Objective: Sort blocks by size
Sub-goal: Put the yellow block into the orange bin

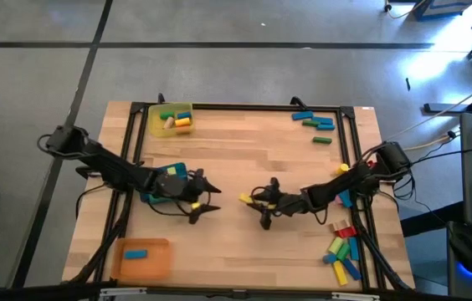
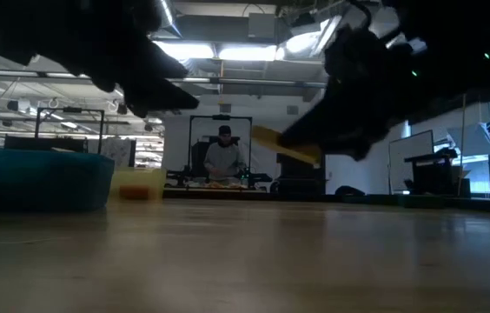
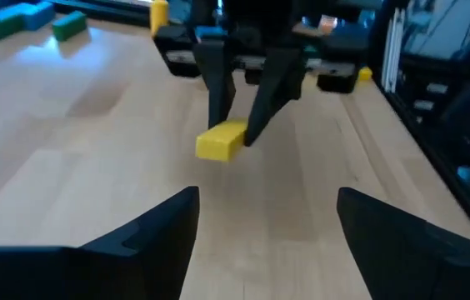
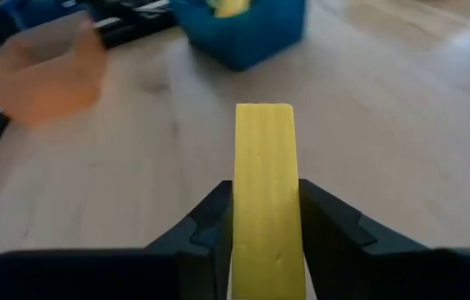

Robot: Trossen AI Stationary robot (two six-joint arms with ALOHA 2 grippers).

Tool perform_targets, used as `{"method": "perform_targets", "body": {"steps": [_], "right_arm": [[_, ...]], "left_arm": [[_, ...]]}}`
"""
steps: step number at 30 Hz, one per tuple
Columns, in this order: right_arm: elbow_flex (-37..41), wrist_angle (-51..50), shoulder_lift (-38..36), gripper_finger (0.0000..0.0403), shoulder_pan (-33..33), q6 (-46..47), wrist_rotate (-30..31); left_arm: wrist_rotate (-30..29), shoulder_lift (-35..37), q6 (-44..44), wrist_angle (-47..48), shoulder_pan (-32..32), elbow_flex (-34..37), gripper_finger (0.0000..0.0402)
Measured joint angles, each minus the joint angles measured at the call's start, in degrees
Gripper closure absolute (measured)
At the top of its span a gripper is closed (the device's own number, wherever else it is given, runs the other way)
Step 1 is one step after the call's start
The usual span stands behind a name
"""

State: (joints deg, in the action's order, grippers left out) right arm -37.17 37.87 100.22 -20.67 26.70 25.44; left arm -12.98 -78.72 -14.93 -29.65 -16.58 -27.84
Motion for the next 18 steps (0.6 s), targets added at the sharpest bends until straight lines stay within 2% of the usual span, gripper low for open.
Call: {"method": "perform_targets", "body": {"steps": [9, 18], "right_arm": [[-8.61, -1.98, 4.96, 0.0285, -0.01, -7.15, -5.03], [-9.84, -3.93, 5.45, 0.0287, -0.02, -7.48, -5.52]], "left_arm": [[5.46, -10.86, 4.43, 1.08, -0.07, -8.56, 0.0135], [5.74, -11.40, 4.65, 1.14, -0.09, -8.93, 0.0135]]}}
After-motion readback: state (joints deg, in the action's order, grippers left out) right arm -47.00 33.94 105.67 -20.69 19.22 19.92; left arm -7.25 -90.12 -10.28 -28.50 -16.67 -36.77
